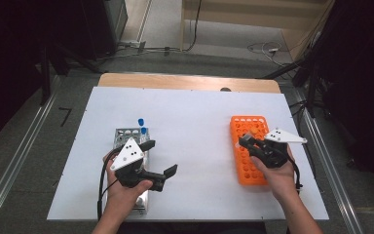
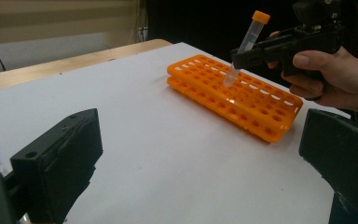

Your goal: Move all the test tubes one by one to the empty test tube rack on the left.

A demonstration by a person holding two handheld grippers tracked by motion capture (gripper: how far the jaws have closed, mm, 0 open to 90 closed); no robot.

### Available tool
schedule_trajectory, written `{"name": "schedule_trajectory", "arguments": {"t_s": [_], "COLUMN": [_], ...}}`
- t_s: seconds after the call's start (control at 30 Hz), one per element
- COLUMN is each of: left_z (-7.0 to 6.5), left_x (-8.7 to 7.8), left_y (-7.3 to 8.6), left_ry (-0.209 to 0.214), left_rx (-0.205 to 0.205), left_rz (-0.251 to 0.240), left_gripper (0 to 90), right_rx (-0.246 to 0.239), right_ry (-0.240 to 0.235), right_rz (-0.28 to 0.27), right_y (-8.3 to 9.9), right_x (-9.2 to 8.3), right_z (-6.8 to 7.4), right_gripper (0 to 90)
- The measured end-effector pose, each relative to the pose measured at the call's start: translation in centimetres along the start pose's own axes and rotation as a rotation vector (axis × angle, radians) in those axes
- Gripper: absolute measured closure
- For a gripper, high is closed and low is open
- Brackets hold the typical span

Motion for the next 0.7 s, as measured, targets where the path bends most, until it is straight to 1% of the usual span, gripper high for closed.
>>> {"name": "schedule_trajectory", "arguments": {"t_s": [0.1,0.17,0.27,0.3,0.37,0.43,0.5,0.53,0.63,0.7], "left_z": [-0.3,-0.5,-0.8,-1.0,-1.4,-1.9,-2.5,-2.7,-3.5,-4.1], "left_x": [0.3,0.7,1.2,1.4,1.8,2.1,2.4,2.6,2.9,3.2], "left_y": [-0.2,-0.3,-0.5,-0.6,-0.8,-1.0,-1.1,-1.1,-1.3,-1.4], "left_ry": [0.011,0.014,0.011,0.008,0.007,0.021,0.04,0.045,0.077,0.094], "left_rx": [0.005,0.002,-0.006,-0.001,0.014,0.017,0.023,0.029,0.036,0.052], "left_rz": [0.001,0.003,0.008,0.011,0.021,0.019,0.016,0.021,0.01,0.01], "left_gripper": [0.0,0.6,5.0,6.3,9.2,12.5,15.1,16.2,22.1,26.3], "right_rx": [-0.028,-0.037,-0.044,-0.057,-0.067,-0.086,-0.088,-0.097,-0.119,-0.136], "right_ry": [-0.051,-0.088,-0.133,-0.148,-0.175,-0.198,-0.221,-0.235,-0.266,-0.28], "right_rz": [0.016,0.028,0.043,0.052,0.068,0.08,0.084,0.086,0.102,0.113], "right_y": [0.4,0.7,1.1,1.4,1.9,2.2,2.3,2.3,2.7,3.0], "right_x": [0.2,0.3,0.6,0.7,0.9,1.0,1.1,1.1,1.3,1.4], "right_z": [2.0,3.3,5.1,5.6,6.8,7.7,8.7,9.2,10.6,11.4], "right_gripper": [72.7,72.7,72.7,72.8,72.8,72.8,72.8,72.8,72.8,72.8]}}
Point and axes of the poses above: each handheld gripper's, and its own axes: x roughly forward along the jaws, y roughly out of its underside, z roughly to its left, the point moved 10 cm from there along x, roughly forward along the jaws, and after that the axes turned 8 degrees about x, right-handed, at the moved point
